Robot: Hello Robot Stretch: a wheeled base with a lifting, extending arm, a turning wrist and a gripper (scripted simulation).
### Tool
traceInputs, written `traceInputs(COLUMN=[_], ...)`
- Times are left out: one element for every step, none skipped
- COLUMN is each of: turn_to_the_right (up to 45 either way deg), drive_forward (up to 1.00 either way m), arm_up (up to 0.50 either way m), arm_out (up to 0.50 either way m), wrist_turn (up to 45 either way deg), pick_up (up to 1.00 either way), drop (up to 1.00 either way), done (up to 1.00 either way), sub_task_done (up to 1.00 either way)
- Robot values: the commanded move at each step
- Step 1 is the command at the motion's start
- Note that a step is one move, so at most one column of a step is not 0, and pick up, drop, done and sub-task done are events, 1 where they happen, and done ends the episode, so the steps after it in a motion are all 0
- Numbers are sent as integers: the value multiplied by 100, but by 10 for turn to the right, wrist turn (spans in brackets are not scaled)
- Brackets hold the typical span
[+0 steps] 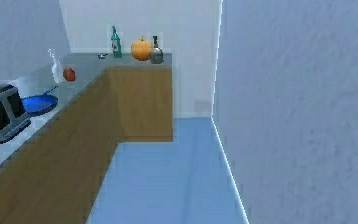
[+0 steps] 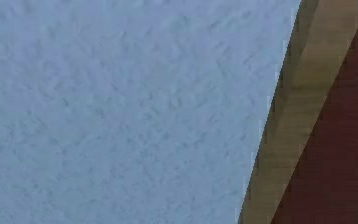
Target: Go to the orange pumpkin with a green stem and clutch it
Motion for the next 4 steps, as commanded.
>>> traceInputs(turn_to_the_right=[0, 30, 0, -450], drive_forward=[100, 0, 45, 0], arm_up=[0, 0, 0, 0], arm_out=[0, 0, 0, 0], wrist_turn=[0, 0, 0, 0], pick_up=[0, 0, 0, 0], drop=[0, 0, 0, 0], done=[0, 0, 0, 0], sub_task_done=[0, 0, 0, 0])
